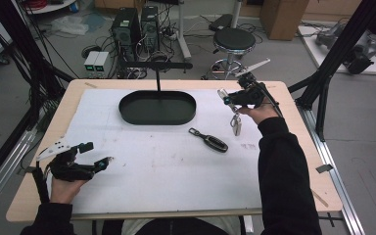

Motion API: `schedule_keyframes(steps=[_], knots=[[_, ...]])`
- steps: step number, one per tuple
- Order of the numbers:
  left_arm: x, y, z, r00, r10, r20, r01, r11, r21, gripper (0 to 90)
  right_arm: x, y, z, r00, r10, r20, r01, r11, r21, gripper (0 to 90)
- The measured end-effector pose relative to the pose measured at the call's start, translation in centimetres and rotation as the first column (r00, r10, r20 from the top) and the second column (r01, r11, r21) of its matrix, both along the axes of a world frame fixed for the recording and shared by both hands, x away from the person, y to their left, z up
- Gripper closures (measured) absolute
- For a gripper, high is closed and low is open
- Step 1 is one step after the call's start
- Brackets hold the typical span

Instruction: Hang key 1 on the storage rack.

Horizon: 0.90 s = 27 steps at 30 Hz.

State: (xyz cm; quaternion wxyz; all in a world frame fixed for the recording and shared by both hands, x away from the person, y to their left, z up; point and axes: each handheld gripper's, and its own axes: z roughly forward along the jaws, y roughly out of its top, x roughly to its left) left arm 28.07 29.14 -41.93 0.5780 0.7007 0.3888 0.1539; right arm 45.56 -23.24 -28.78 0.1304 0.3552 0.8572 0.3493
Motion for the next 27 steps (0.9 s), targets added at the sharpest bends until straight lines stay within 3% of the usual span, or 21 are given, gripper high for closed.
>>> schedule_keyframes(steps=[10, 17, 27], knots=[[0.2, 0.0, 0.0, 1.0, -0.002, 0.003, 0.002, 0.9998, -0.02, 1.9, 0.5, 2.9, 0.7, 0.9992, 0.04, 0.003, -0.04, 0.999, -0.001, 74.9], [0.4, -0.3, 0.0, 0.9999, -0.01, 0.005, 0.01, 0.9999, -0.012, 1.9, 1.4, 6.4, 2.1, 0.9964, 0.084, 0.01, -0.083, 0.994, -0.077, 74.9], [0.3, -0.3, 0.0, 0.9999, -0.014, 0.006, 0.014, 0.9999, -0.009, 1.9, 2.4, 9.2, 3.2, 0.99, 0.133, 0.048, -0.129, 0.989, -0.072, 75.1]])
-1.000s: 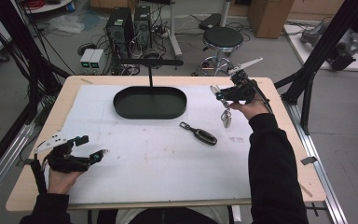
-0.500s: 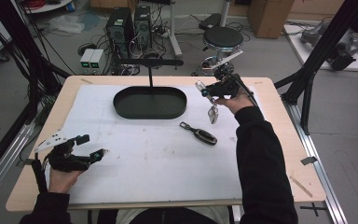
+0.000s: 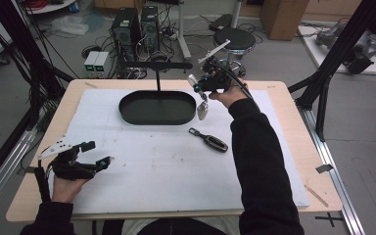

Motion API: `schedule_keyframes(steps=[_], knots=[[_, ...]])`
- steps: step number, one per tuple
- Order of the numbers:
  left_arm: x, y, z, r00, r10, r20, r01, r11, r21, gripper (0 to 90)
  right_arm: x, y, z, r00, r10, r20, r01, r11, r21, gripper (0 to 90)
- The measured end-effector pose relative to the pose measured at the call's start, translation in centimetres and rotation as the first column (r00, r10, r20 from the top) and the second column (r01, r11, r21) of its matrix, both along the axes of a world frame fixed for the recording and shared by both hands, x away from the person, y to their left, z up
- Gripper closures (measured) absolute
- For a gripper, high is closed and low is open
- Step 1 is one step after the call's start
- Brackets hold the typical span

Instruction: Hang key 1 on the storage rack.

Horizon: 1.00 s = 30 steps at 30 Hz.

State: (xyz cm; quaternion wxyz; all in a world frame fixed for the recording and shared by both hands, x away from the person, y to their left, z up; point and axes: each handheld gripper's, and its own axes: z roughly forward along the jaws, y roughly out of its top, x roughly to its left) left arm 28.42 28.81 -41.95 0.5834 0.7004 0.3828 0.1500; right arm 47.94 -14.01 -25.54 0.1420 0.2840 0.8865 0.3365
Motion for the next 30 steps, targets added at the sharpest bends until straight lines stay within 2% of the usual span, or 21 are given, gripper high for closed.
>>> schedule_keyframes(steps=[3, 13, 19, 21, 24, 30], knots=[[0.1, 0.0, 0.0, 1.0, -0.006, 0.0, 0.006, 1.0, -0.001, 1.9, 0.3, 0.5, 0.7, 0.9998, 0.004, 0.019, -0.005, 0.999, 0.036, 75.1], [0.1, -0.1, -0.1, 0.9999, -0.017, -0.001, 0.017, 0.9999, 0.001, 1.9, 1.8, 1.3, 4.0, 0.997, 0.018, 0.075, -0.025, 0.996, 0.083, 75.1], [0.2, 0.0, -0.1, 0.9999, -0.014, -0.001, 0.014, 0.9999, 0.0, 1.9, 2.8, 2.0, 4.6, 0.9959, 0.013, 0.09, -0.021, 0.996, 0.085, 75.1], [0.2, 0.0, -0.1, 0.9999, -0.016, 0.0, 0.016, 0.9999, 0.002, 1.9, 3.2, 2.1, 4.6, 0.9952, 0.007, 0.098, -0.017, 0.994, 0.105, 75.1], [0.2, -0.1, -0.1, 0.9998, -0.02, -0.001, 0.02, 0.9998, 0.007, 1.9, 3.7, 2.4, 4.6, 0.9947, -0.003, 0.103, -0.007, 0.995, 0.099, 75.1], [0.2, -0.1, -0.2, 0.9998, -0.019, -0.005, 0.019, 0.9997, 0.013, 1.9, 5.1, 4.1, 5.1, 0.9911, -0.005, 0.133, -0.01, 0.994, 0.11, 75.0]])
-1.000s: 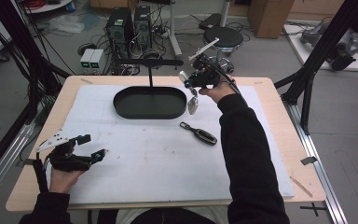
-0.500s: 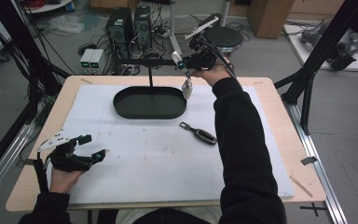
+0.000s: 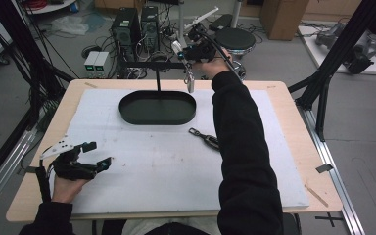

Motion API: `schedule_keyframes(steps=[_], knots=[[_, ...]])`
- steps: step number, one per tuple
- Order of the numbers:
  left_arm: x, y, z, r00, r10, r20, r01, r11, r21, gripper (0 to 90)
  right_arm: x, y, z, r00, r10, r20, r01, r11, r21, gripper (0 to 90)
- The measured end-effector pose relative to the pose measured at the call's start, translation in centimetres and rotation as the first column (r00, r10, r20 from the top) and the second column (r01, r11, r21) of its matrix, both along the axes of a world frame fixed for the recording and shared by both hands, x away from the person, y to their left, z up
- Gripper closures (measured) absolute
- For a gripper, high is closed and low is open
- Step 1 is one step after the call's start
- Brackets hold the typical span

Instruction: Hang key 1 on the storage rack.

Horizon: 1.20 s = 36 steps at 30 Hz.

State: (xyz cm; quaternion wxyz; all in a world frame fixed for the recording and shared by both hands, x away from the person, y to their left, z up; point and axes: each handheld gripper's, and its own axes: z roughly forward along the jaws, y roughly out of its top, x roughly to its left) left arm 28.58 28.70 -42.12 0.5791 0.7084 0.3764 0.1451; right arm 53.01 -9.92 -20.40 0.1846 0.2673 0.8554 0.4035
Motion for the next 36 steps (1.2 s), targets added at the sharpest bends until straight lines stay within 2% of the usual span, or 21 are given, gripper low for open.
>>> schedule_keyframes(steps=[2, 4, 6, 11, 15, 18, 24, 25, 28, 29, 30, 31, 32, 33, 35, 36], knots=[[0.0, 0.0, 0.0, 1.0, -0.001, 0.0, 0.001, 1.0, -0.001, 1.9, 0.2, 0.3, 0.0, 1.0, -0.001, 0.005, 0.001, 1.0, -0.002, 75.1], [0.0, 0.0, 0.0, 1.0, 0.0, -0.001, 0.0, 1.0, -0.003, 1.9, 0.7, 1.1, 0.1, 0.9998, -0.014, 0.014, 0.015, 0.999, -0.033, 75.0], [0.0, 0.0, 0.0, 1.0, -0.004, -0.002, 0.004, 1.0, 0.002, 1.9, 0.8, 1.2, 0.2, 0.9997, -0.021, 0.014, 0.021, 0.999, -0.035, 75.0], [0.1, -0.1, -0.1, 0.9999, -0.009, -0.005, 0.009, 1.0, 0.003, 1.9, 1.8, 0.8, 0.4, 0.9977, -0.068, 0.001, 0.068, 0.998, -0.003, 75.0], [0.2, 0.0, -0.1, 1.0, -0.009, -0.003, 0.009, 1.0, 0.003, 1.9, 2.2, 0.7, 0.2, 0.9968, -0.079, -0.003, 0.079, 0.997, 0.019, 75.0], [0.2, 0.0, -0.1, 0.9999, -0.011, -0.004, 0.011, 0.9999, 0.006, 1.9, 2.5, 0.9, 0.1, 0.9956, -0.094, 0.006, 0.094, 0.996, 0.01, 75.0], [0.2, -0.1, -0.1, 0.9999, -0.015, -0.006, 0.015, 0.9999, 0.008, 1.9, 3.0, 1.6, -0.1, 0.9931, -0.115, 0.023, 0.114, 0.993, 0.041, 75.0], [0.2, -0.1, -0.1, 0.9999, -0.016, -0.005, 0.016, 0.9998, 0.007, 1.9, 3.2, 1.8, -0.2, 0.9892, -0.141, 0.04, 0.14, 0.99, 0.036, 75.0], [0.2, -0.1, -0.1, 0.9998, -0.018, -0.006, 0.018, 0.9998, 0.008, 1.9, 3.4, 2.0, -0.3, 0.9849, -0.163, 0.057, 0.162, 0.986, 0.033, 75.0], [0.2, -0.1, -0.1, 0.9998, -0.02, -0.006, 0.02, 0.9998, 0.009, 1.9, 3.6, 2.0, -0.6, 0.9804, -0.186, 0.066, 0.182, 0.982, 0.052, 75.0], [0.2, -0.1, -0.2, 0.9998, -0.02, -0.006, 0.02, 0.9998, 0.009, 1.9, 3.6, 2.0, -0.6, 0.9804, -0.186, 0.066, 0.182, 0.982, 0.052, 75.0], [0.2, 0.0, -0.2, 0.9998, -0.02, -0.007, 0.02, 0.9997, 0.011, 1.9, 3.6, 2.1, -0.9, 0.9737, -0.211, 0.085, 0.206, 0.977, 0.061, 75.0], [0.2, 0.0, -0.2, 0.9998, -0.02, -0.007, 0.02, 0.9997, 0.012, 1.9, 3.6, 2.1, -0.9, 0.9737, -0.211, 0.085, 0.206, 0.977, 0.061, 75.0], [0.2, -0.1, -0.2, 0.9998, -0.021, -0.007, 0.021, 0.9997, 0.011, 1.9, 3.7, 2.0, -1.1, 0.9692, -0.228, 0.094, 0.221, 0.972, 0.077, 75.0], [0.2, 0.0, -0.2, 0.9997, -0.024, -0.008, 0.024, 0.9996, 0.013, 1.9, 3.7, 1.8, -1.4, 0.9622, -0.255, 0.094, 0.246, 0.964, 0.103, 75.0], [0.2, 0.0, -0.2, 0.9997, -0.024, -0.008, 0.024, 0.9996, 0.014, 1.9, 3.8, 1.6, -1.7, 0.9624, -0.26, 0.079, 0.249, 0.96, 0.125, 75.0]])
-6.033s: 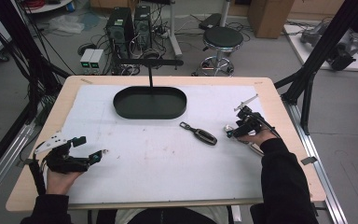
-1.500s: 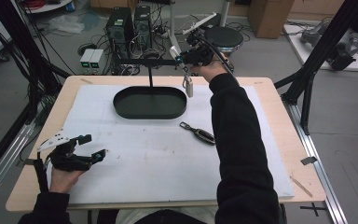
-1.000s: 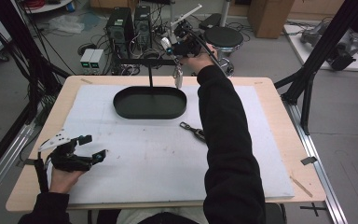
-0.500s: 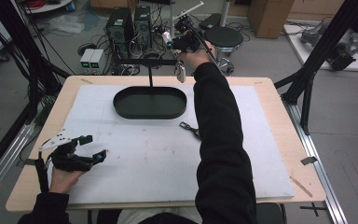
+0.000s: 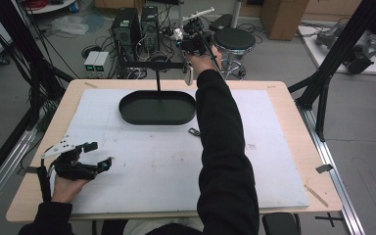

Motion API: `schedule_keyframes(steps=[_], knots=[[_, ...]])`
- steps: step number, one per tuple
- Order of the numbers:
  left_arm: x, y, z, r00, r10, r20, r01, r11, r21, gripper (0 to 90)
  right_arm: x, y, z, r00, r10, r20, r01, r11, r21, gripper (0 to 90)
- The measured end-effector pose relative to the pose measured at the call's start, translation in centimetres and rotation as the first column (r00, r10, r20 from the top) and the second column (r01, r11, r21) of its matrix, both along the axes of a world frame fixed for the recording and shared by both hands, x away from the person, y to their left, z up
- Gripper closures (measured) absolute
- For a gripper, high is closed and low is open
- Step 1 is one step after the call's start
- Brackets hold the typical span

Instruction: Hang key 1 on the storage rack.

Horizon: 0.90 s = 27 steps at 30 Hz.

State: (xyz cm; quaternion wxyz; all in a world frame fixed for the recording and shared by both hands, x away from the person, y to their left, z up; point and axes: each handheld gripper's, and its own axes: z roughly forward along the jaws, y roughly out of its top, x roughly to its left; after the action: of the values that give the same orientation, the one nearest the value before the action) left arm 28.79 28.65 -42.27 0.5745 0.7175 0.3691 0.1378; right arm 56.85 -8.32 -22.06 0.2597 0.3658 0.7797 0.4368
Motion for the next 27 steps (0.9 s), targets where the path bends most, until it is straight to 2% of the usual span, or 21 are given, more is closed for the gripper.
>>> schedule_keyframes(steps=[4, 6, 7, 8, 9, 10, 12, 14, 15, 16, 17, 18, 20, 25, 27], knots=[[0.0, 0.0, 0.0, 1.0, -0.002, 0.0, 0.002, 1.0, 0.001, 1.9, 0.1, -0.4, -0.8, 0.9995, -0.001, -0.032, 0.001, 1.0, 0.005, 74.9], [0.0, 0.0, 0.0, 1.0, -0.002, -0.001, 0.002, 1.0, 0.0, 1.9, 0.2, -0.8, -1.0, 0.9989, -0.001, -0.047, 0.002, 1.0, 0.023, 74.0], [0.0, 0.0, 0.0, 1.0, -0.002, -0.001, 0.002, 1.0, 0.001, 1.9, 0.3, -1.1, -1.1, 0.9973, -0.005, -0.073, 0.008, 0.999, 0.044, 68.0], [0.0, 0.0, 0.0, 1.0, -0.001, -0.001, 0.001, 1.0, 0.002, 1.9, 0.4, -1.3, -1.2, 0.9953, -0.013, -0.096, 0.019, 0.998, 0.06, 54.6], [0.0, 0.0, 0.0, 1.0, 0.0, -0.002, 0.0, 1.0, 0.003, 1.9, 0.5, -1.5, -1.4, 0.991, -0.042, -0.127, 0.05, 0.997, 0.061, 45.0], [0.1, 0.0, 0.0, 1.0, 0.0, -0.002, 0.0, 1.0, 0.005, 1.9, 0.5, -1.8, -1.5, 0.9898, -0.05, -0.133, 0.058, 0.997, 0.053, 38.1], [0.1, 0.0, 0.0, 1.0, 0.001, -0.003, -0.001, 1.0, 0.003, 1.9, 0.3, -2.5, -1.8, 0.9866, -0.043, -0.157, 0.053, 0.997, 0.061, 28.0], [0.1, 0.0, 0.0, 1.0, 0.003, -0.002, -0.003, 1.0, 0.004, 1.9, 0.0, -2.9, -2.0, 0.9862, -0.055, -0.156, 0.066, 0.996, 0.062, 18.8], [0.1, 0.0, 0.0, 1.0, 0.001, -0.002, -0.001, 1.0, 0.004, 1.9, -0.2, -3.5, -2.2, 0.9842, -0.048, -0.17, 0.064, 0.994, 0.093, 11.9], [0.1, -0.1, 0.0, 1.0, 0.002, -0.004, -0.002, 1.0, 0.003, 1.9, -0.2, -3.8, -2.4, 0.9809, -0.014, -0.194, 0.038, 0.992, 0.12, 6.6], [0.0, -0.1, 0.0, 1.0, 0.002, -0.004, -0.002, 1.0, 0.004, 1.9, -0.3, -4.1, -2.8, 0.9733, 0.052, -0.224, -0.018, 0.988, 0.155, 1.6], [0.0, -0.1, 0.0, 1.0, 0.003, -0.004, -0.003, 1.0, -0.001, 1.9, -0.4, -4.2, -3.0, 0.9722, 0.066, -0.225, -0.032, 0.988, 0.15, 1.4], [0.1, -0.1, -0.1, 1.0, 0.002, -0.003, -0.002, 1.0, 0.002, 1.9, -1.0, -4.5, -3.4, 0.9761, 0.08, -0.202, -0.055, 0.991, 0.125, 1.4], [0.0, -0.1, 0.0, 1.0, 0.004, -0.008, -0.004, 1.0, 0.006, 1.9, -2.1, -5.3, -4.7, 0.9761, 0.115, -0.185, -0.088, 0.985, 0.147, 1.4], [0.0, -0.1, 0.0, 1.0, 0.005, -0.008, -0.005, 1.0, 0.003, 1.9, -2.4, -5.6, -5.3, 0.9724, 0.12, -0.2, -0.094, 0.986, 0.138, 1.4]])
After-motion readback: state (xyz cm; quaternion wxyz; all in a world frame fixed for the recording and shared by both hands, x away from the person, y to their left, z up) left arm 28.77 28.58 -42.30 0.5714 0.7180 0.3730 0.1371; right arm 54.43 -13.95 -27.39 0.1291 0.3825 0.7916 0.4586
